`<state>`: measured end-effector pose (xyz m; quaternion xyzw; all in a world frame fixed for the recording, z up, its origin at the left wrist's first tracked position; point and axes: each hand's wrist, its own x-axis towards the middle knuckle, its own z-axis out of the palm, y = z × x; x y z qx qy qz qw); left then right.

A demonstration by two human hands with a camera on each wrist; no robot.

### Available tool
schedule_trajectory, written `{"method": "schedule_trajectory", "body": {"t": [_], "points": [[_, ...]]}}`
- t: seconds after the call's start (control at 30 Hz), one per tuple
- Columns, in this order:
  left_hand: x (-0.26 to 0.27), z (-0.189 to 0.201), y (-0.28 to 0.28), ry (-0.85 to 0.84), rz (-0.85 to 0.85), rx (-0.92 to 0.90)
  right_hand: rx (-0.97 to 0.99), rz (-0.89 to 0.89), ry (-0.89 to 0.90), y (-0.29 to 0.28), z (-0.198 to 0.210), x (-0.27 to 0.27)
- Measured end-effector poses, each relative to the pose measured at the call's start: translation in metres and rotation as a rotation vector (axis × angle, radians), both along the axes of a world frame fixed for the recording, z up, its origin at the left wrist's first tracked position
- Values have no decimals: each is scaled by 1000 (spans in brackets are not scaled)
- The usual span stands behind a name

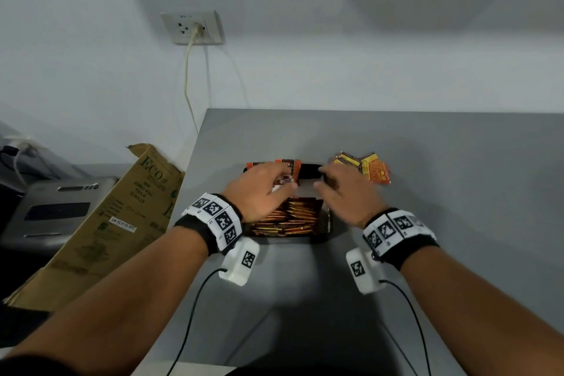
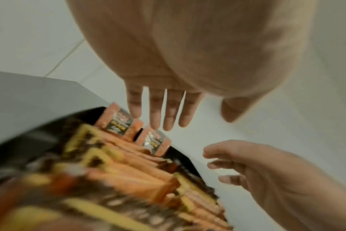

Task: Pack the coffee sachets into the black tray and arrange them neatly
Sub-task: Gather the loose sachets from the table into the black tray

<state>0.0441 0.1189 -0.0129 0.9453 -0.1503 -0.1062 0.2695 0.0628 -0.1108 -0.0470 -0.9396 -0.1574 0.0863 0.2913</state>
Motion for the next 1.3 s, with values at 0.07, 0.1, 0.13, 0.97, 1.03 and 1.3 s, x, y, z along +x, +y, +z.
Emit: {"method": "schedule_trajectory", "body": {"t": [0.07,0.1,0.13,0.97,1.03,1.3], "points": [[9,5,-20,-86,73,39,-78,-140,-81,-23,-7,20],[15,7,-32,-112,90,63,-118,-215,-60,-35,-10,29],[21,8,-46,-115,99,88,-166,-271,-10,-46,-15,37],[81,-47,-213,249,171,493,-352,-268,285,-115,-43,-2],[79,-47,-211,247,146,485,-332,-279,289,-115,-43,-1],[82,-42,-210,265,72,442,-211,-344,352,-114,-45,-7]]}}
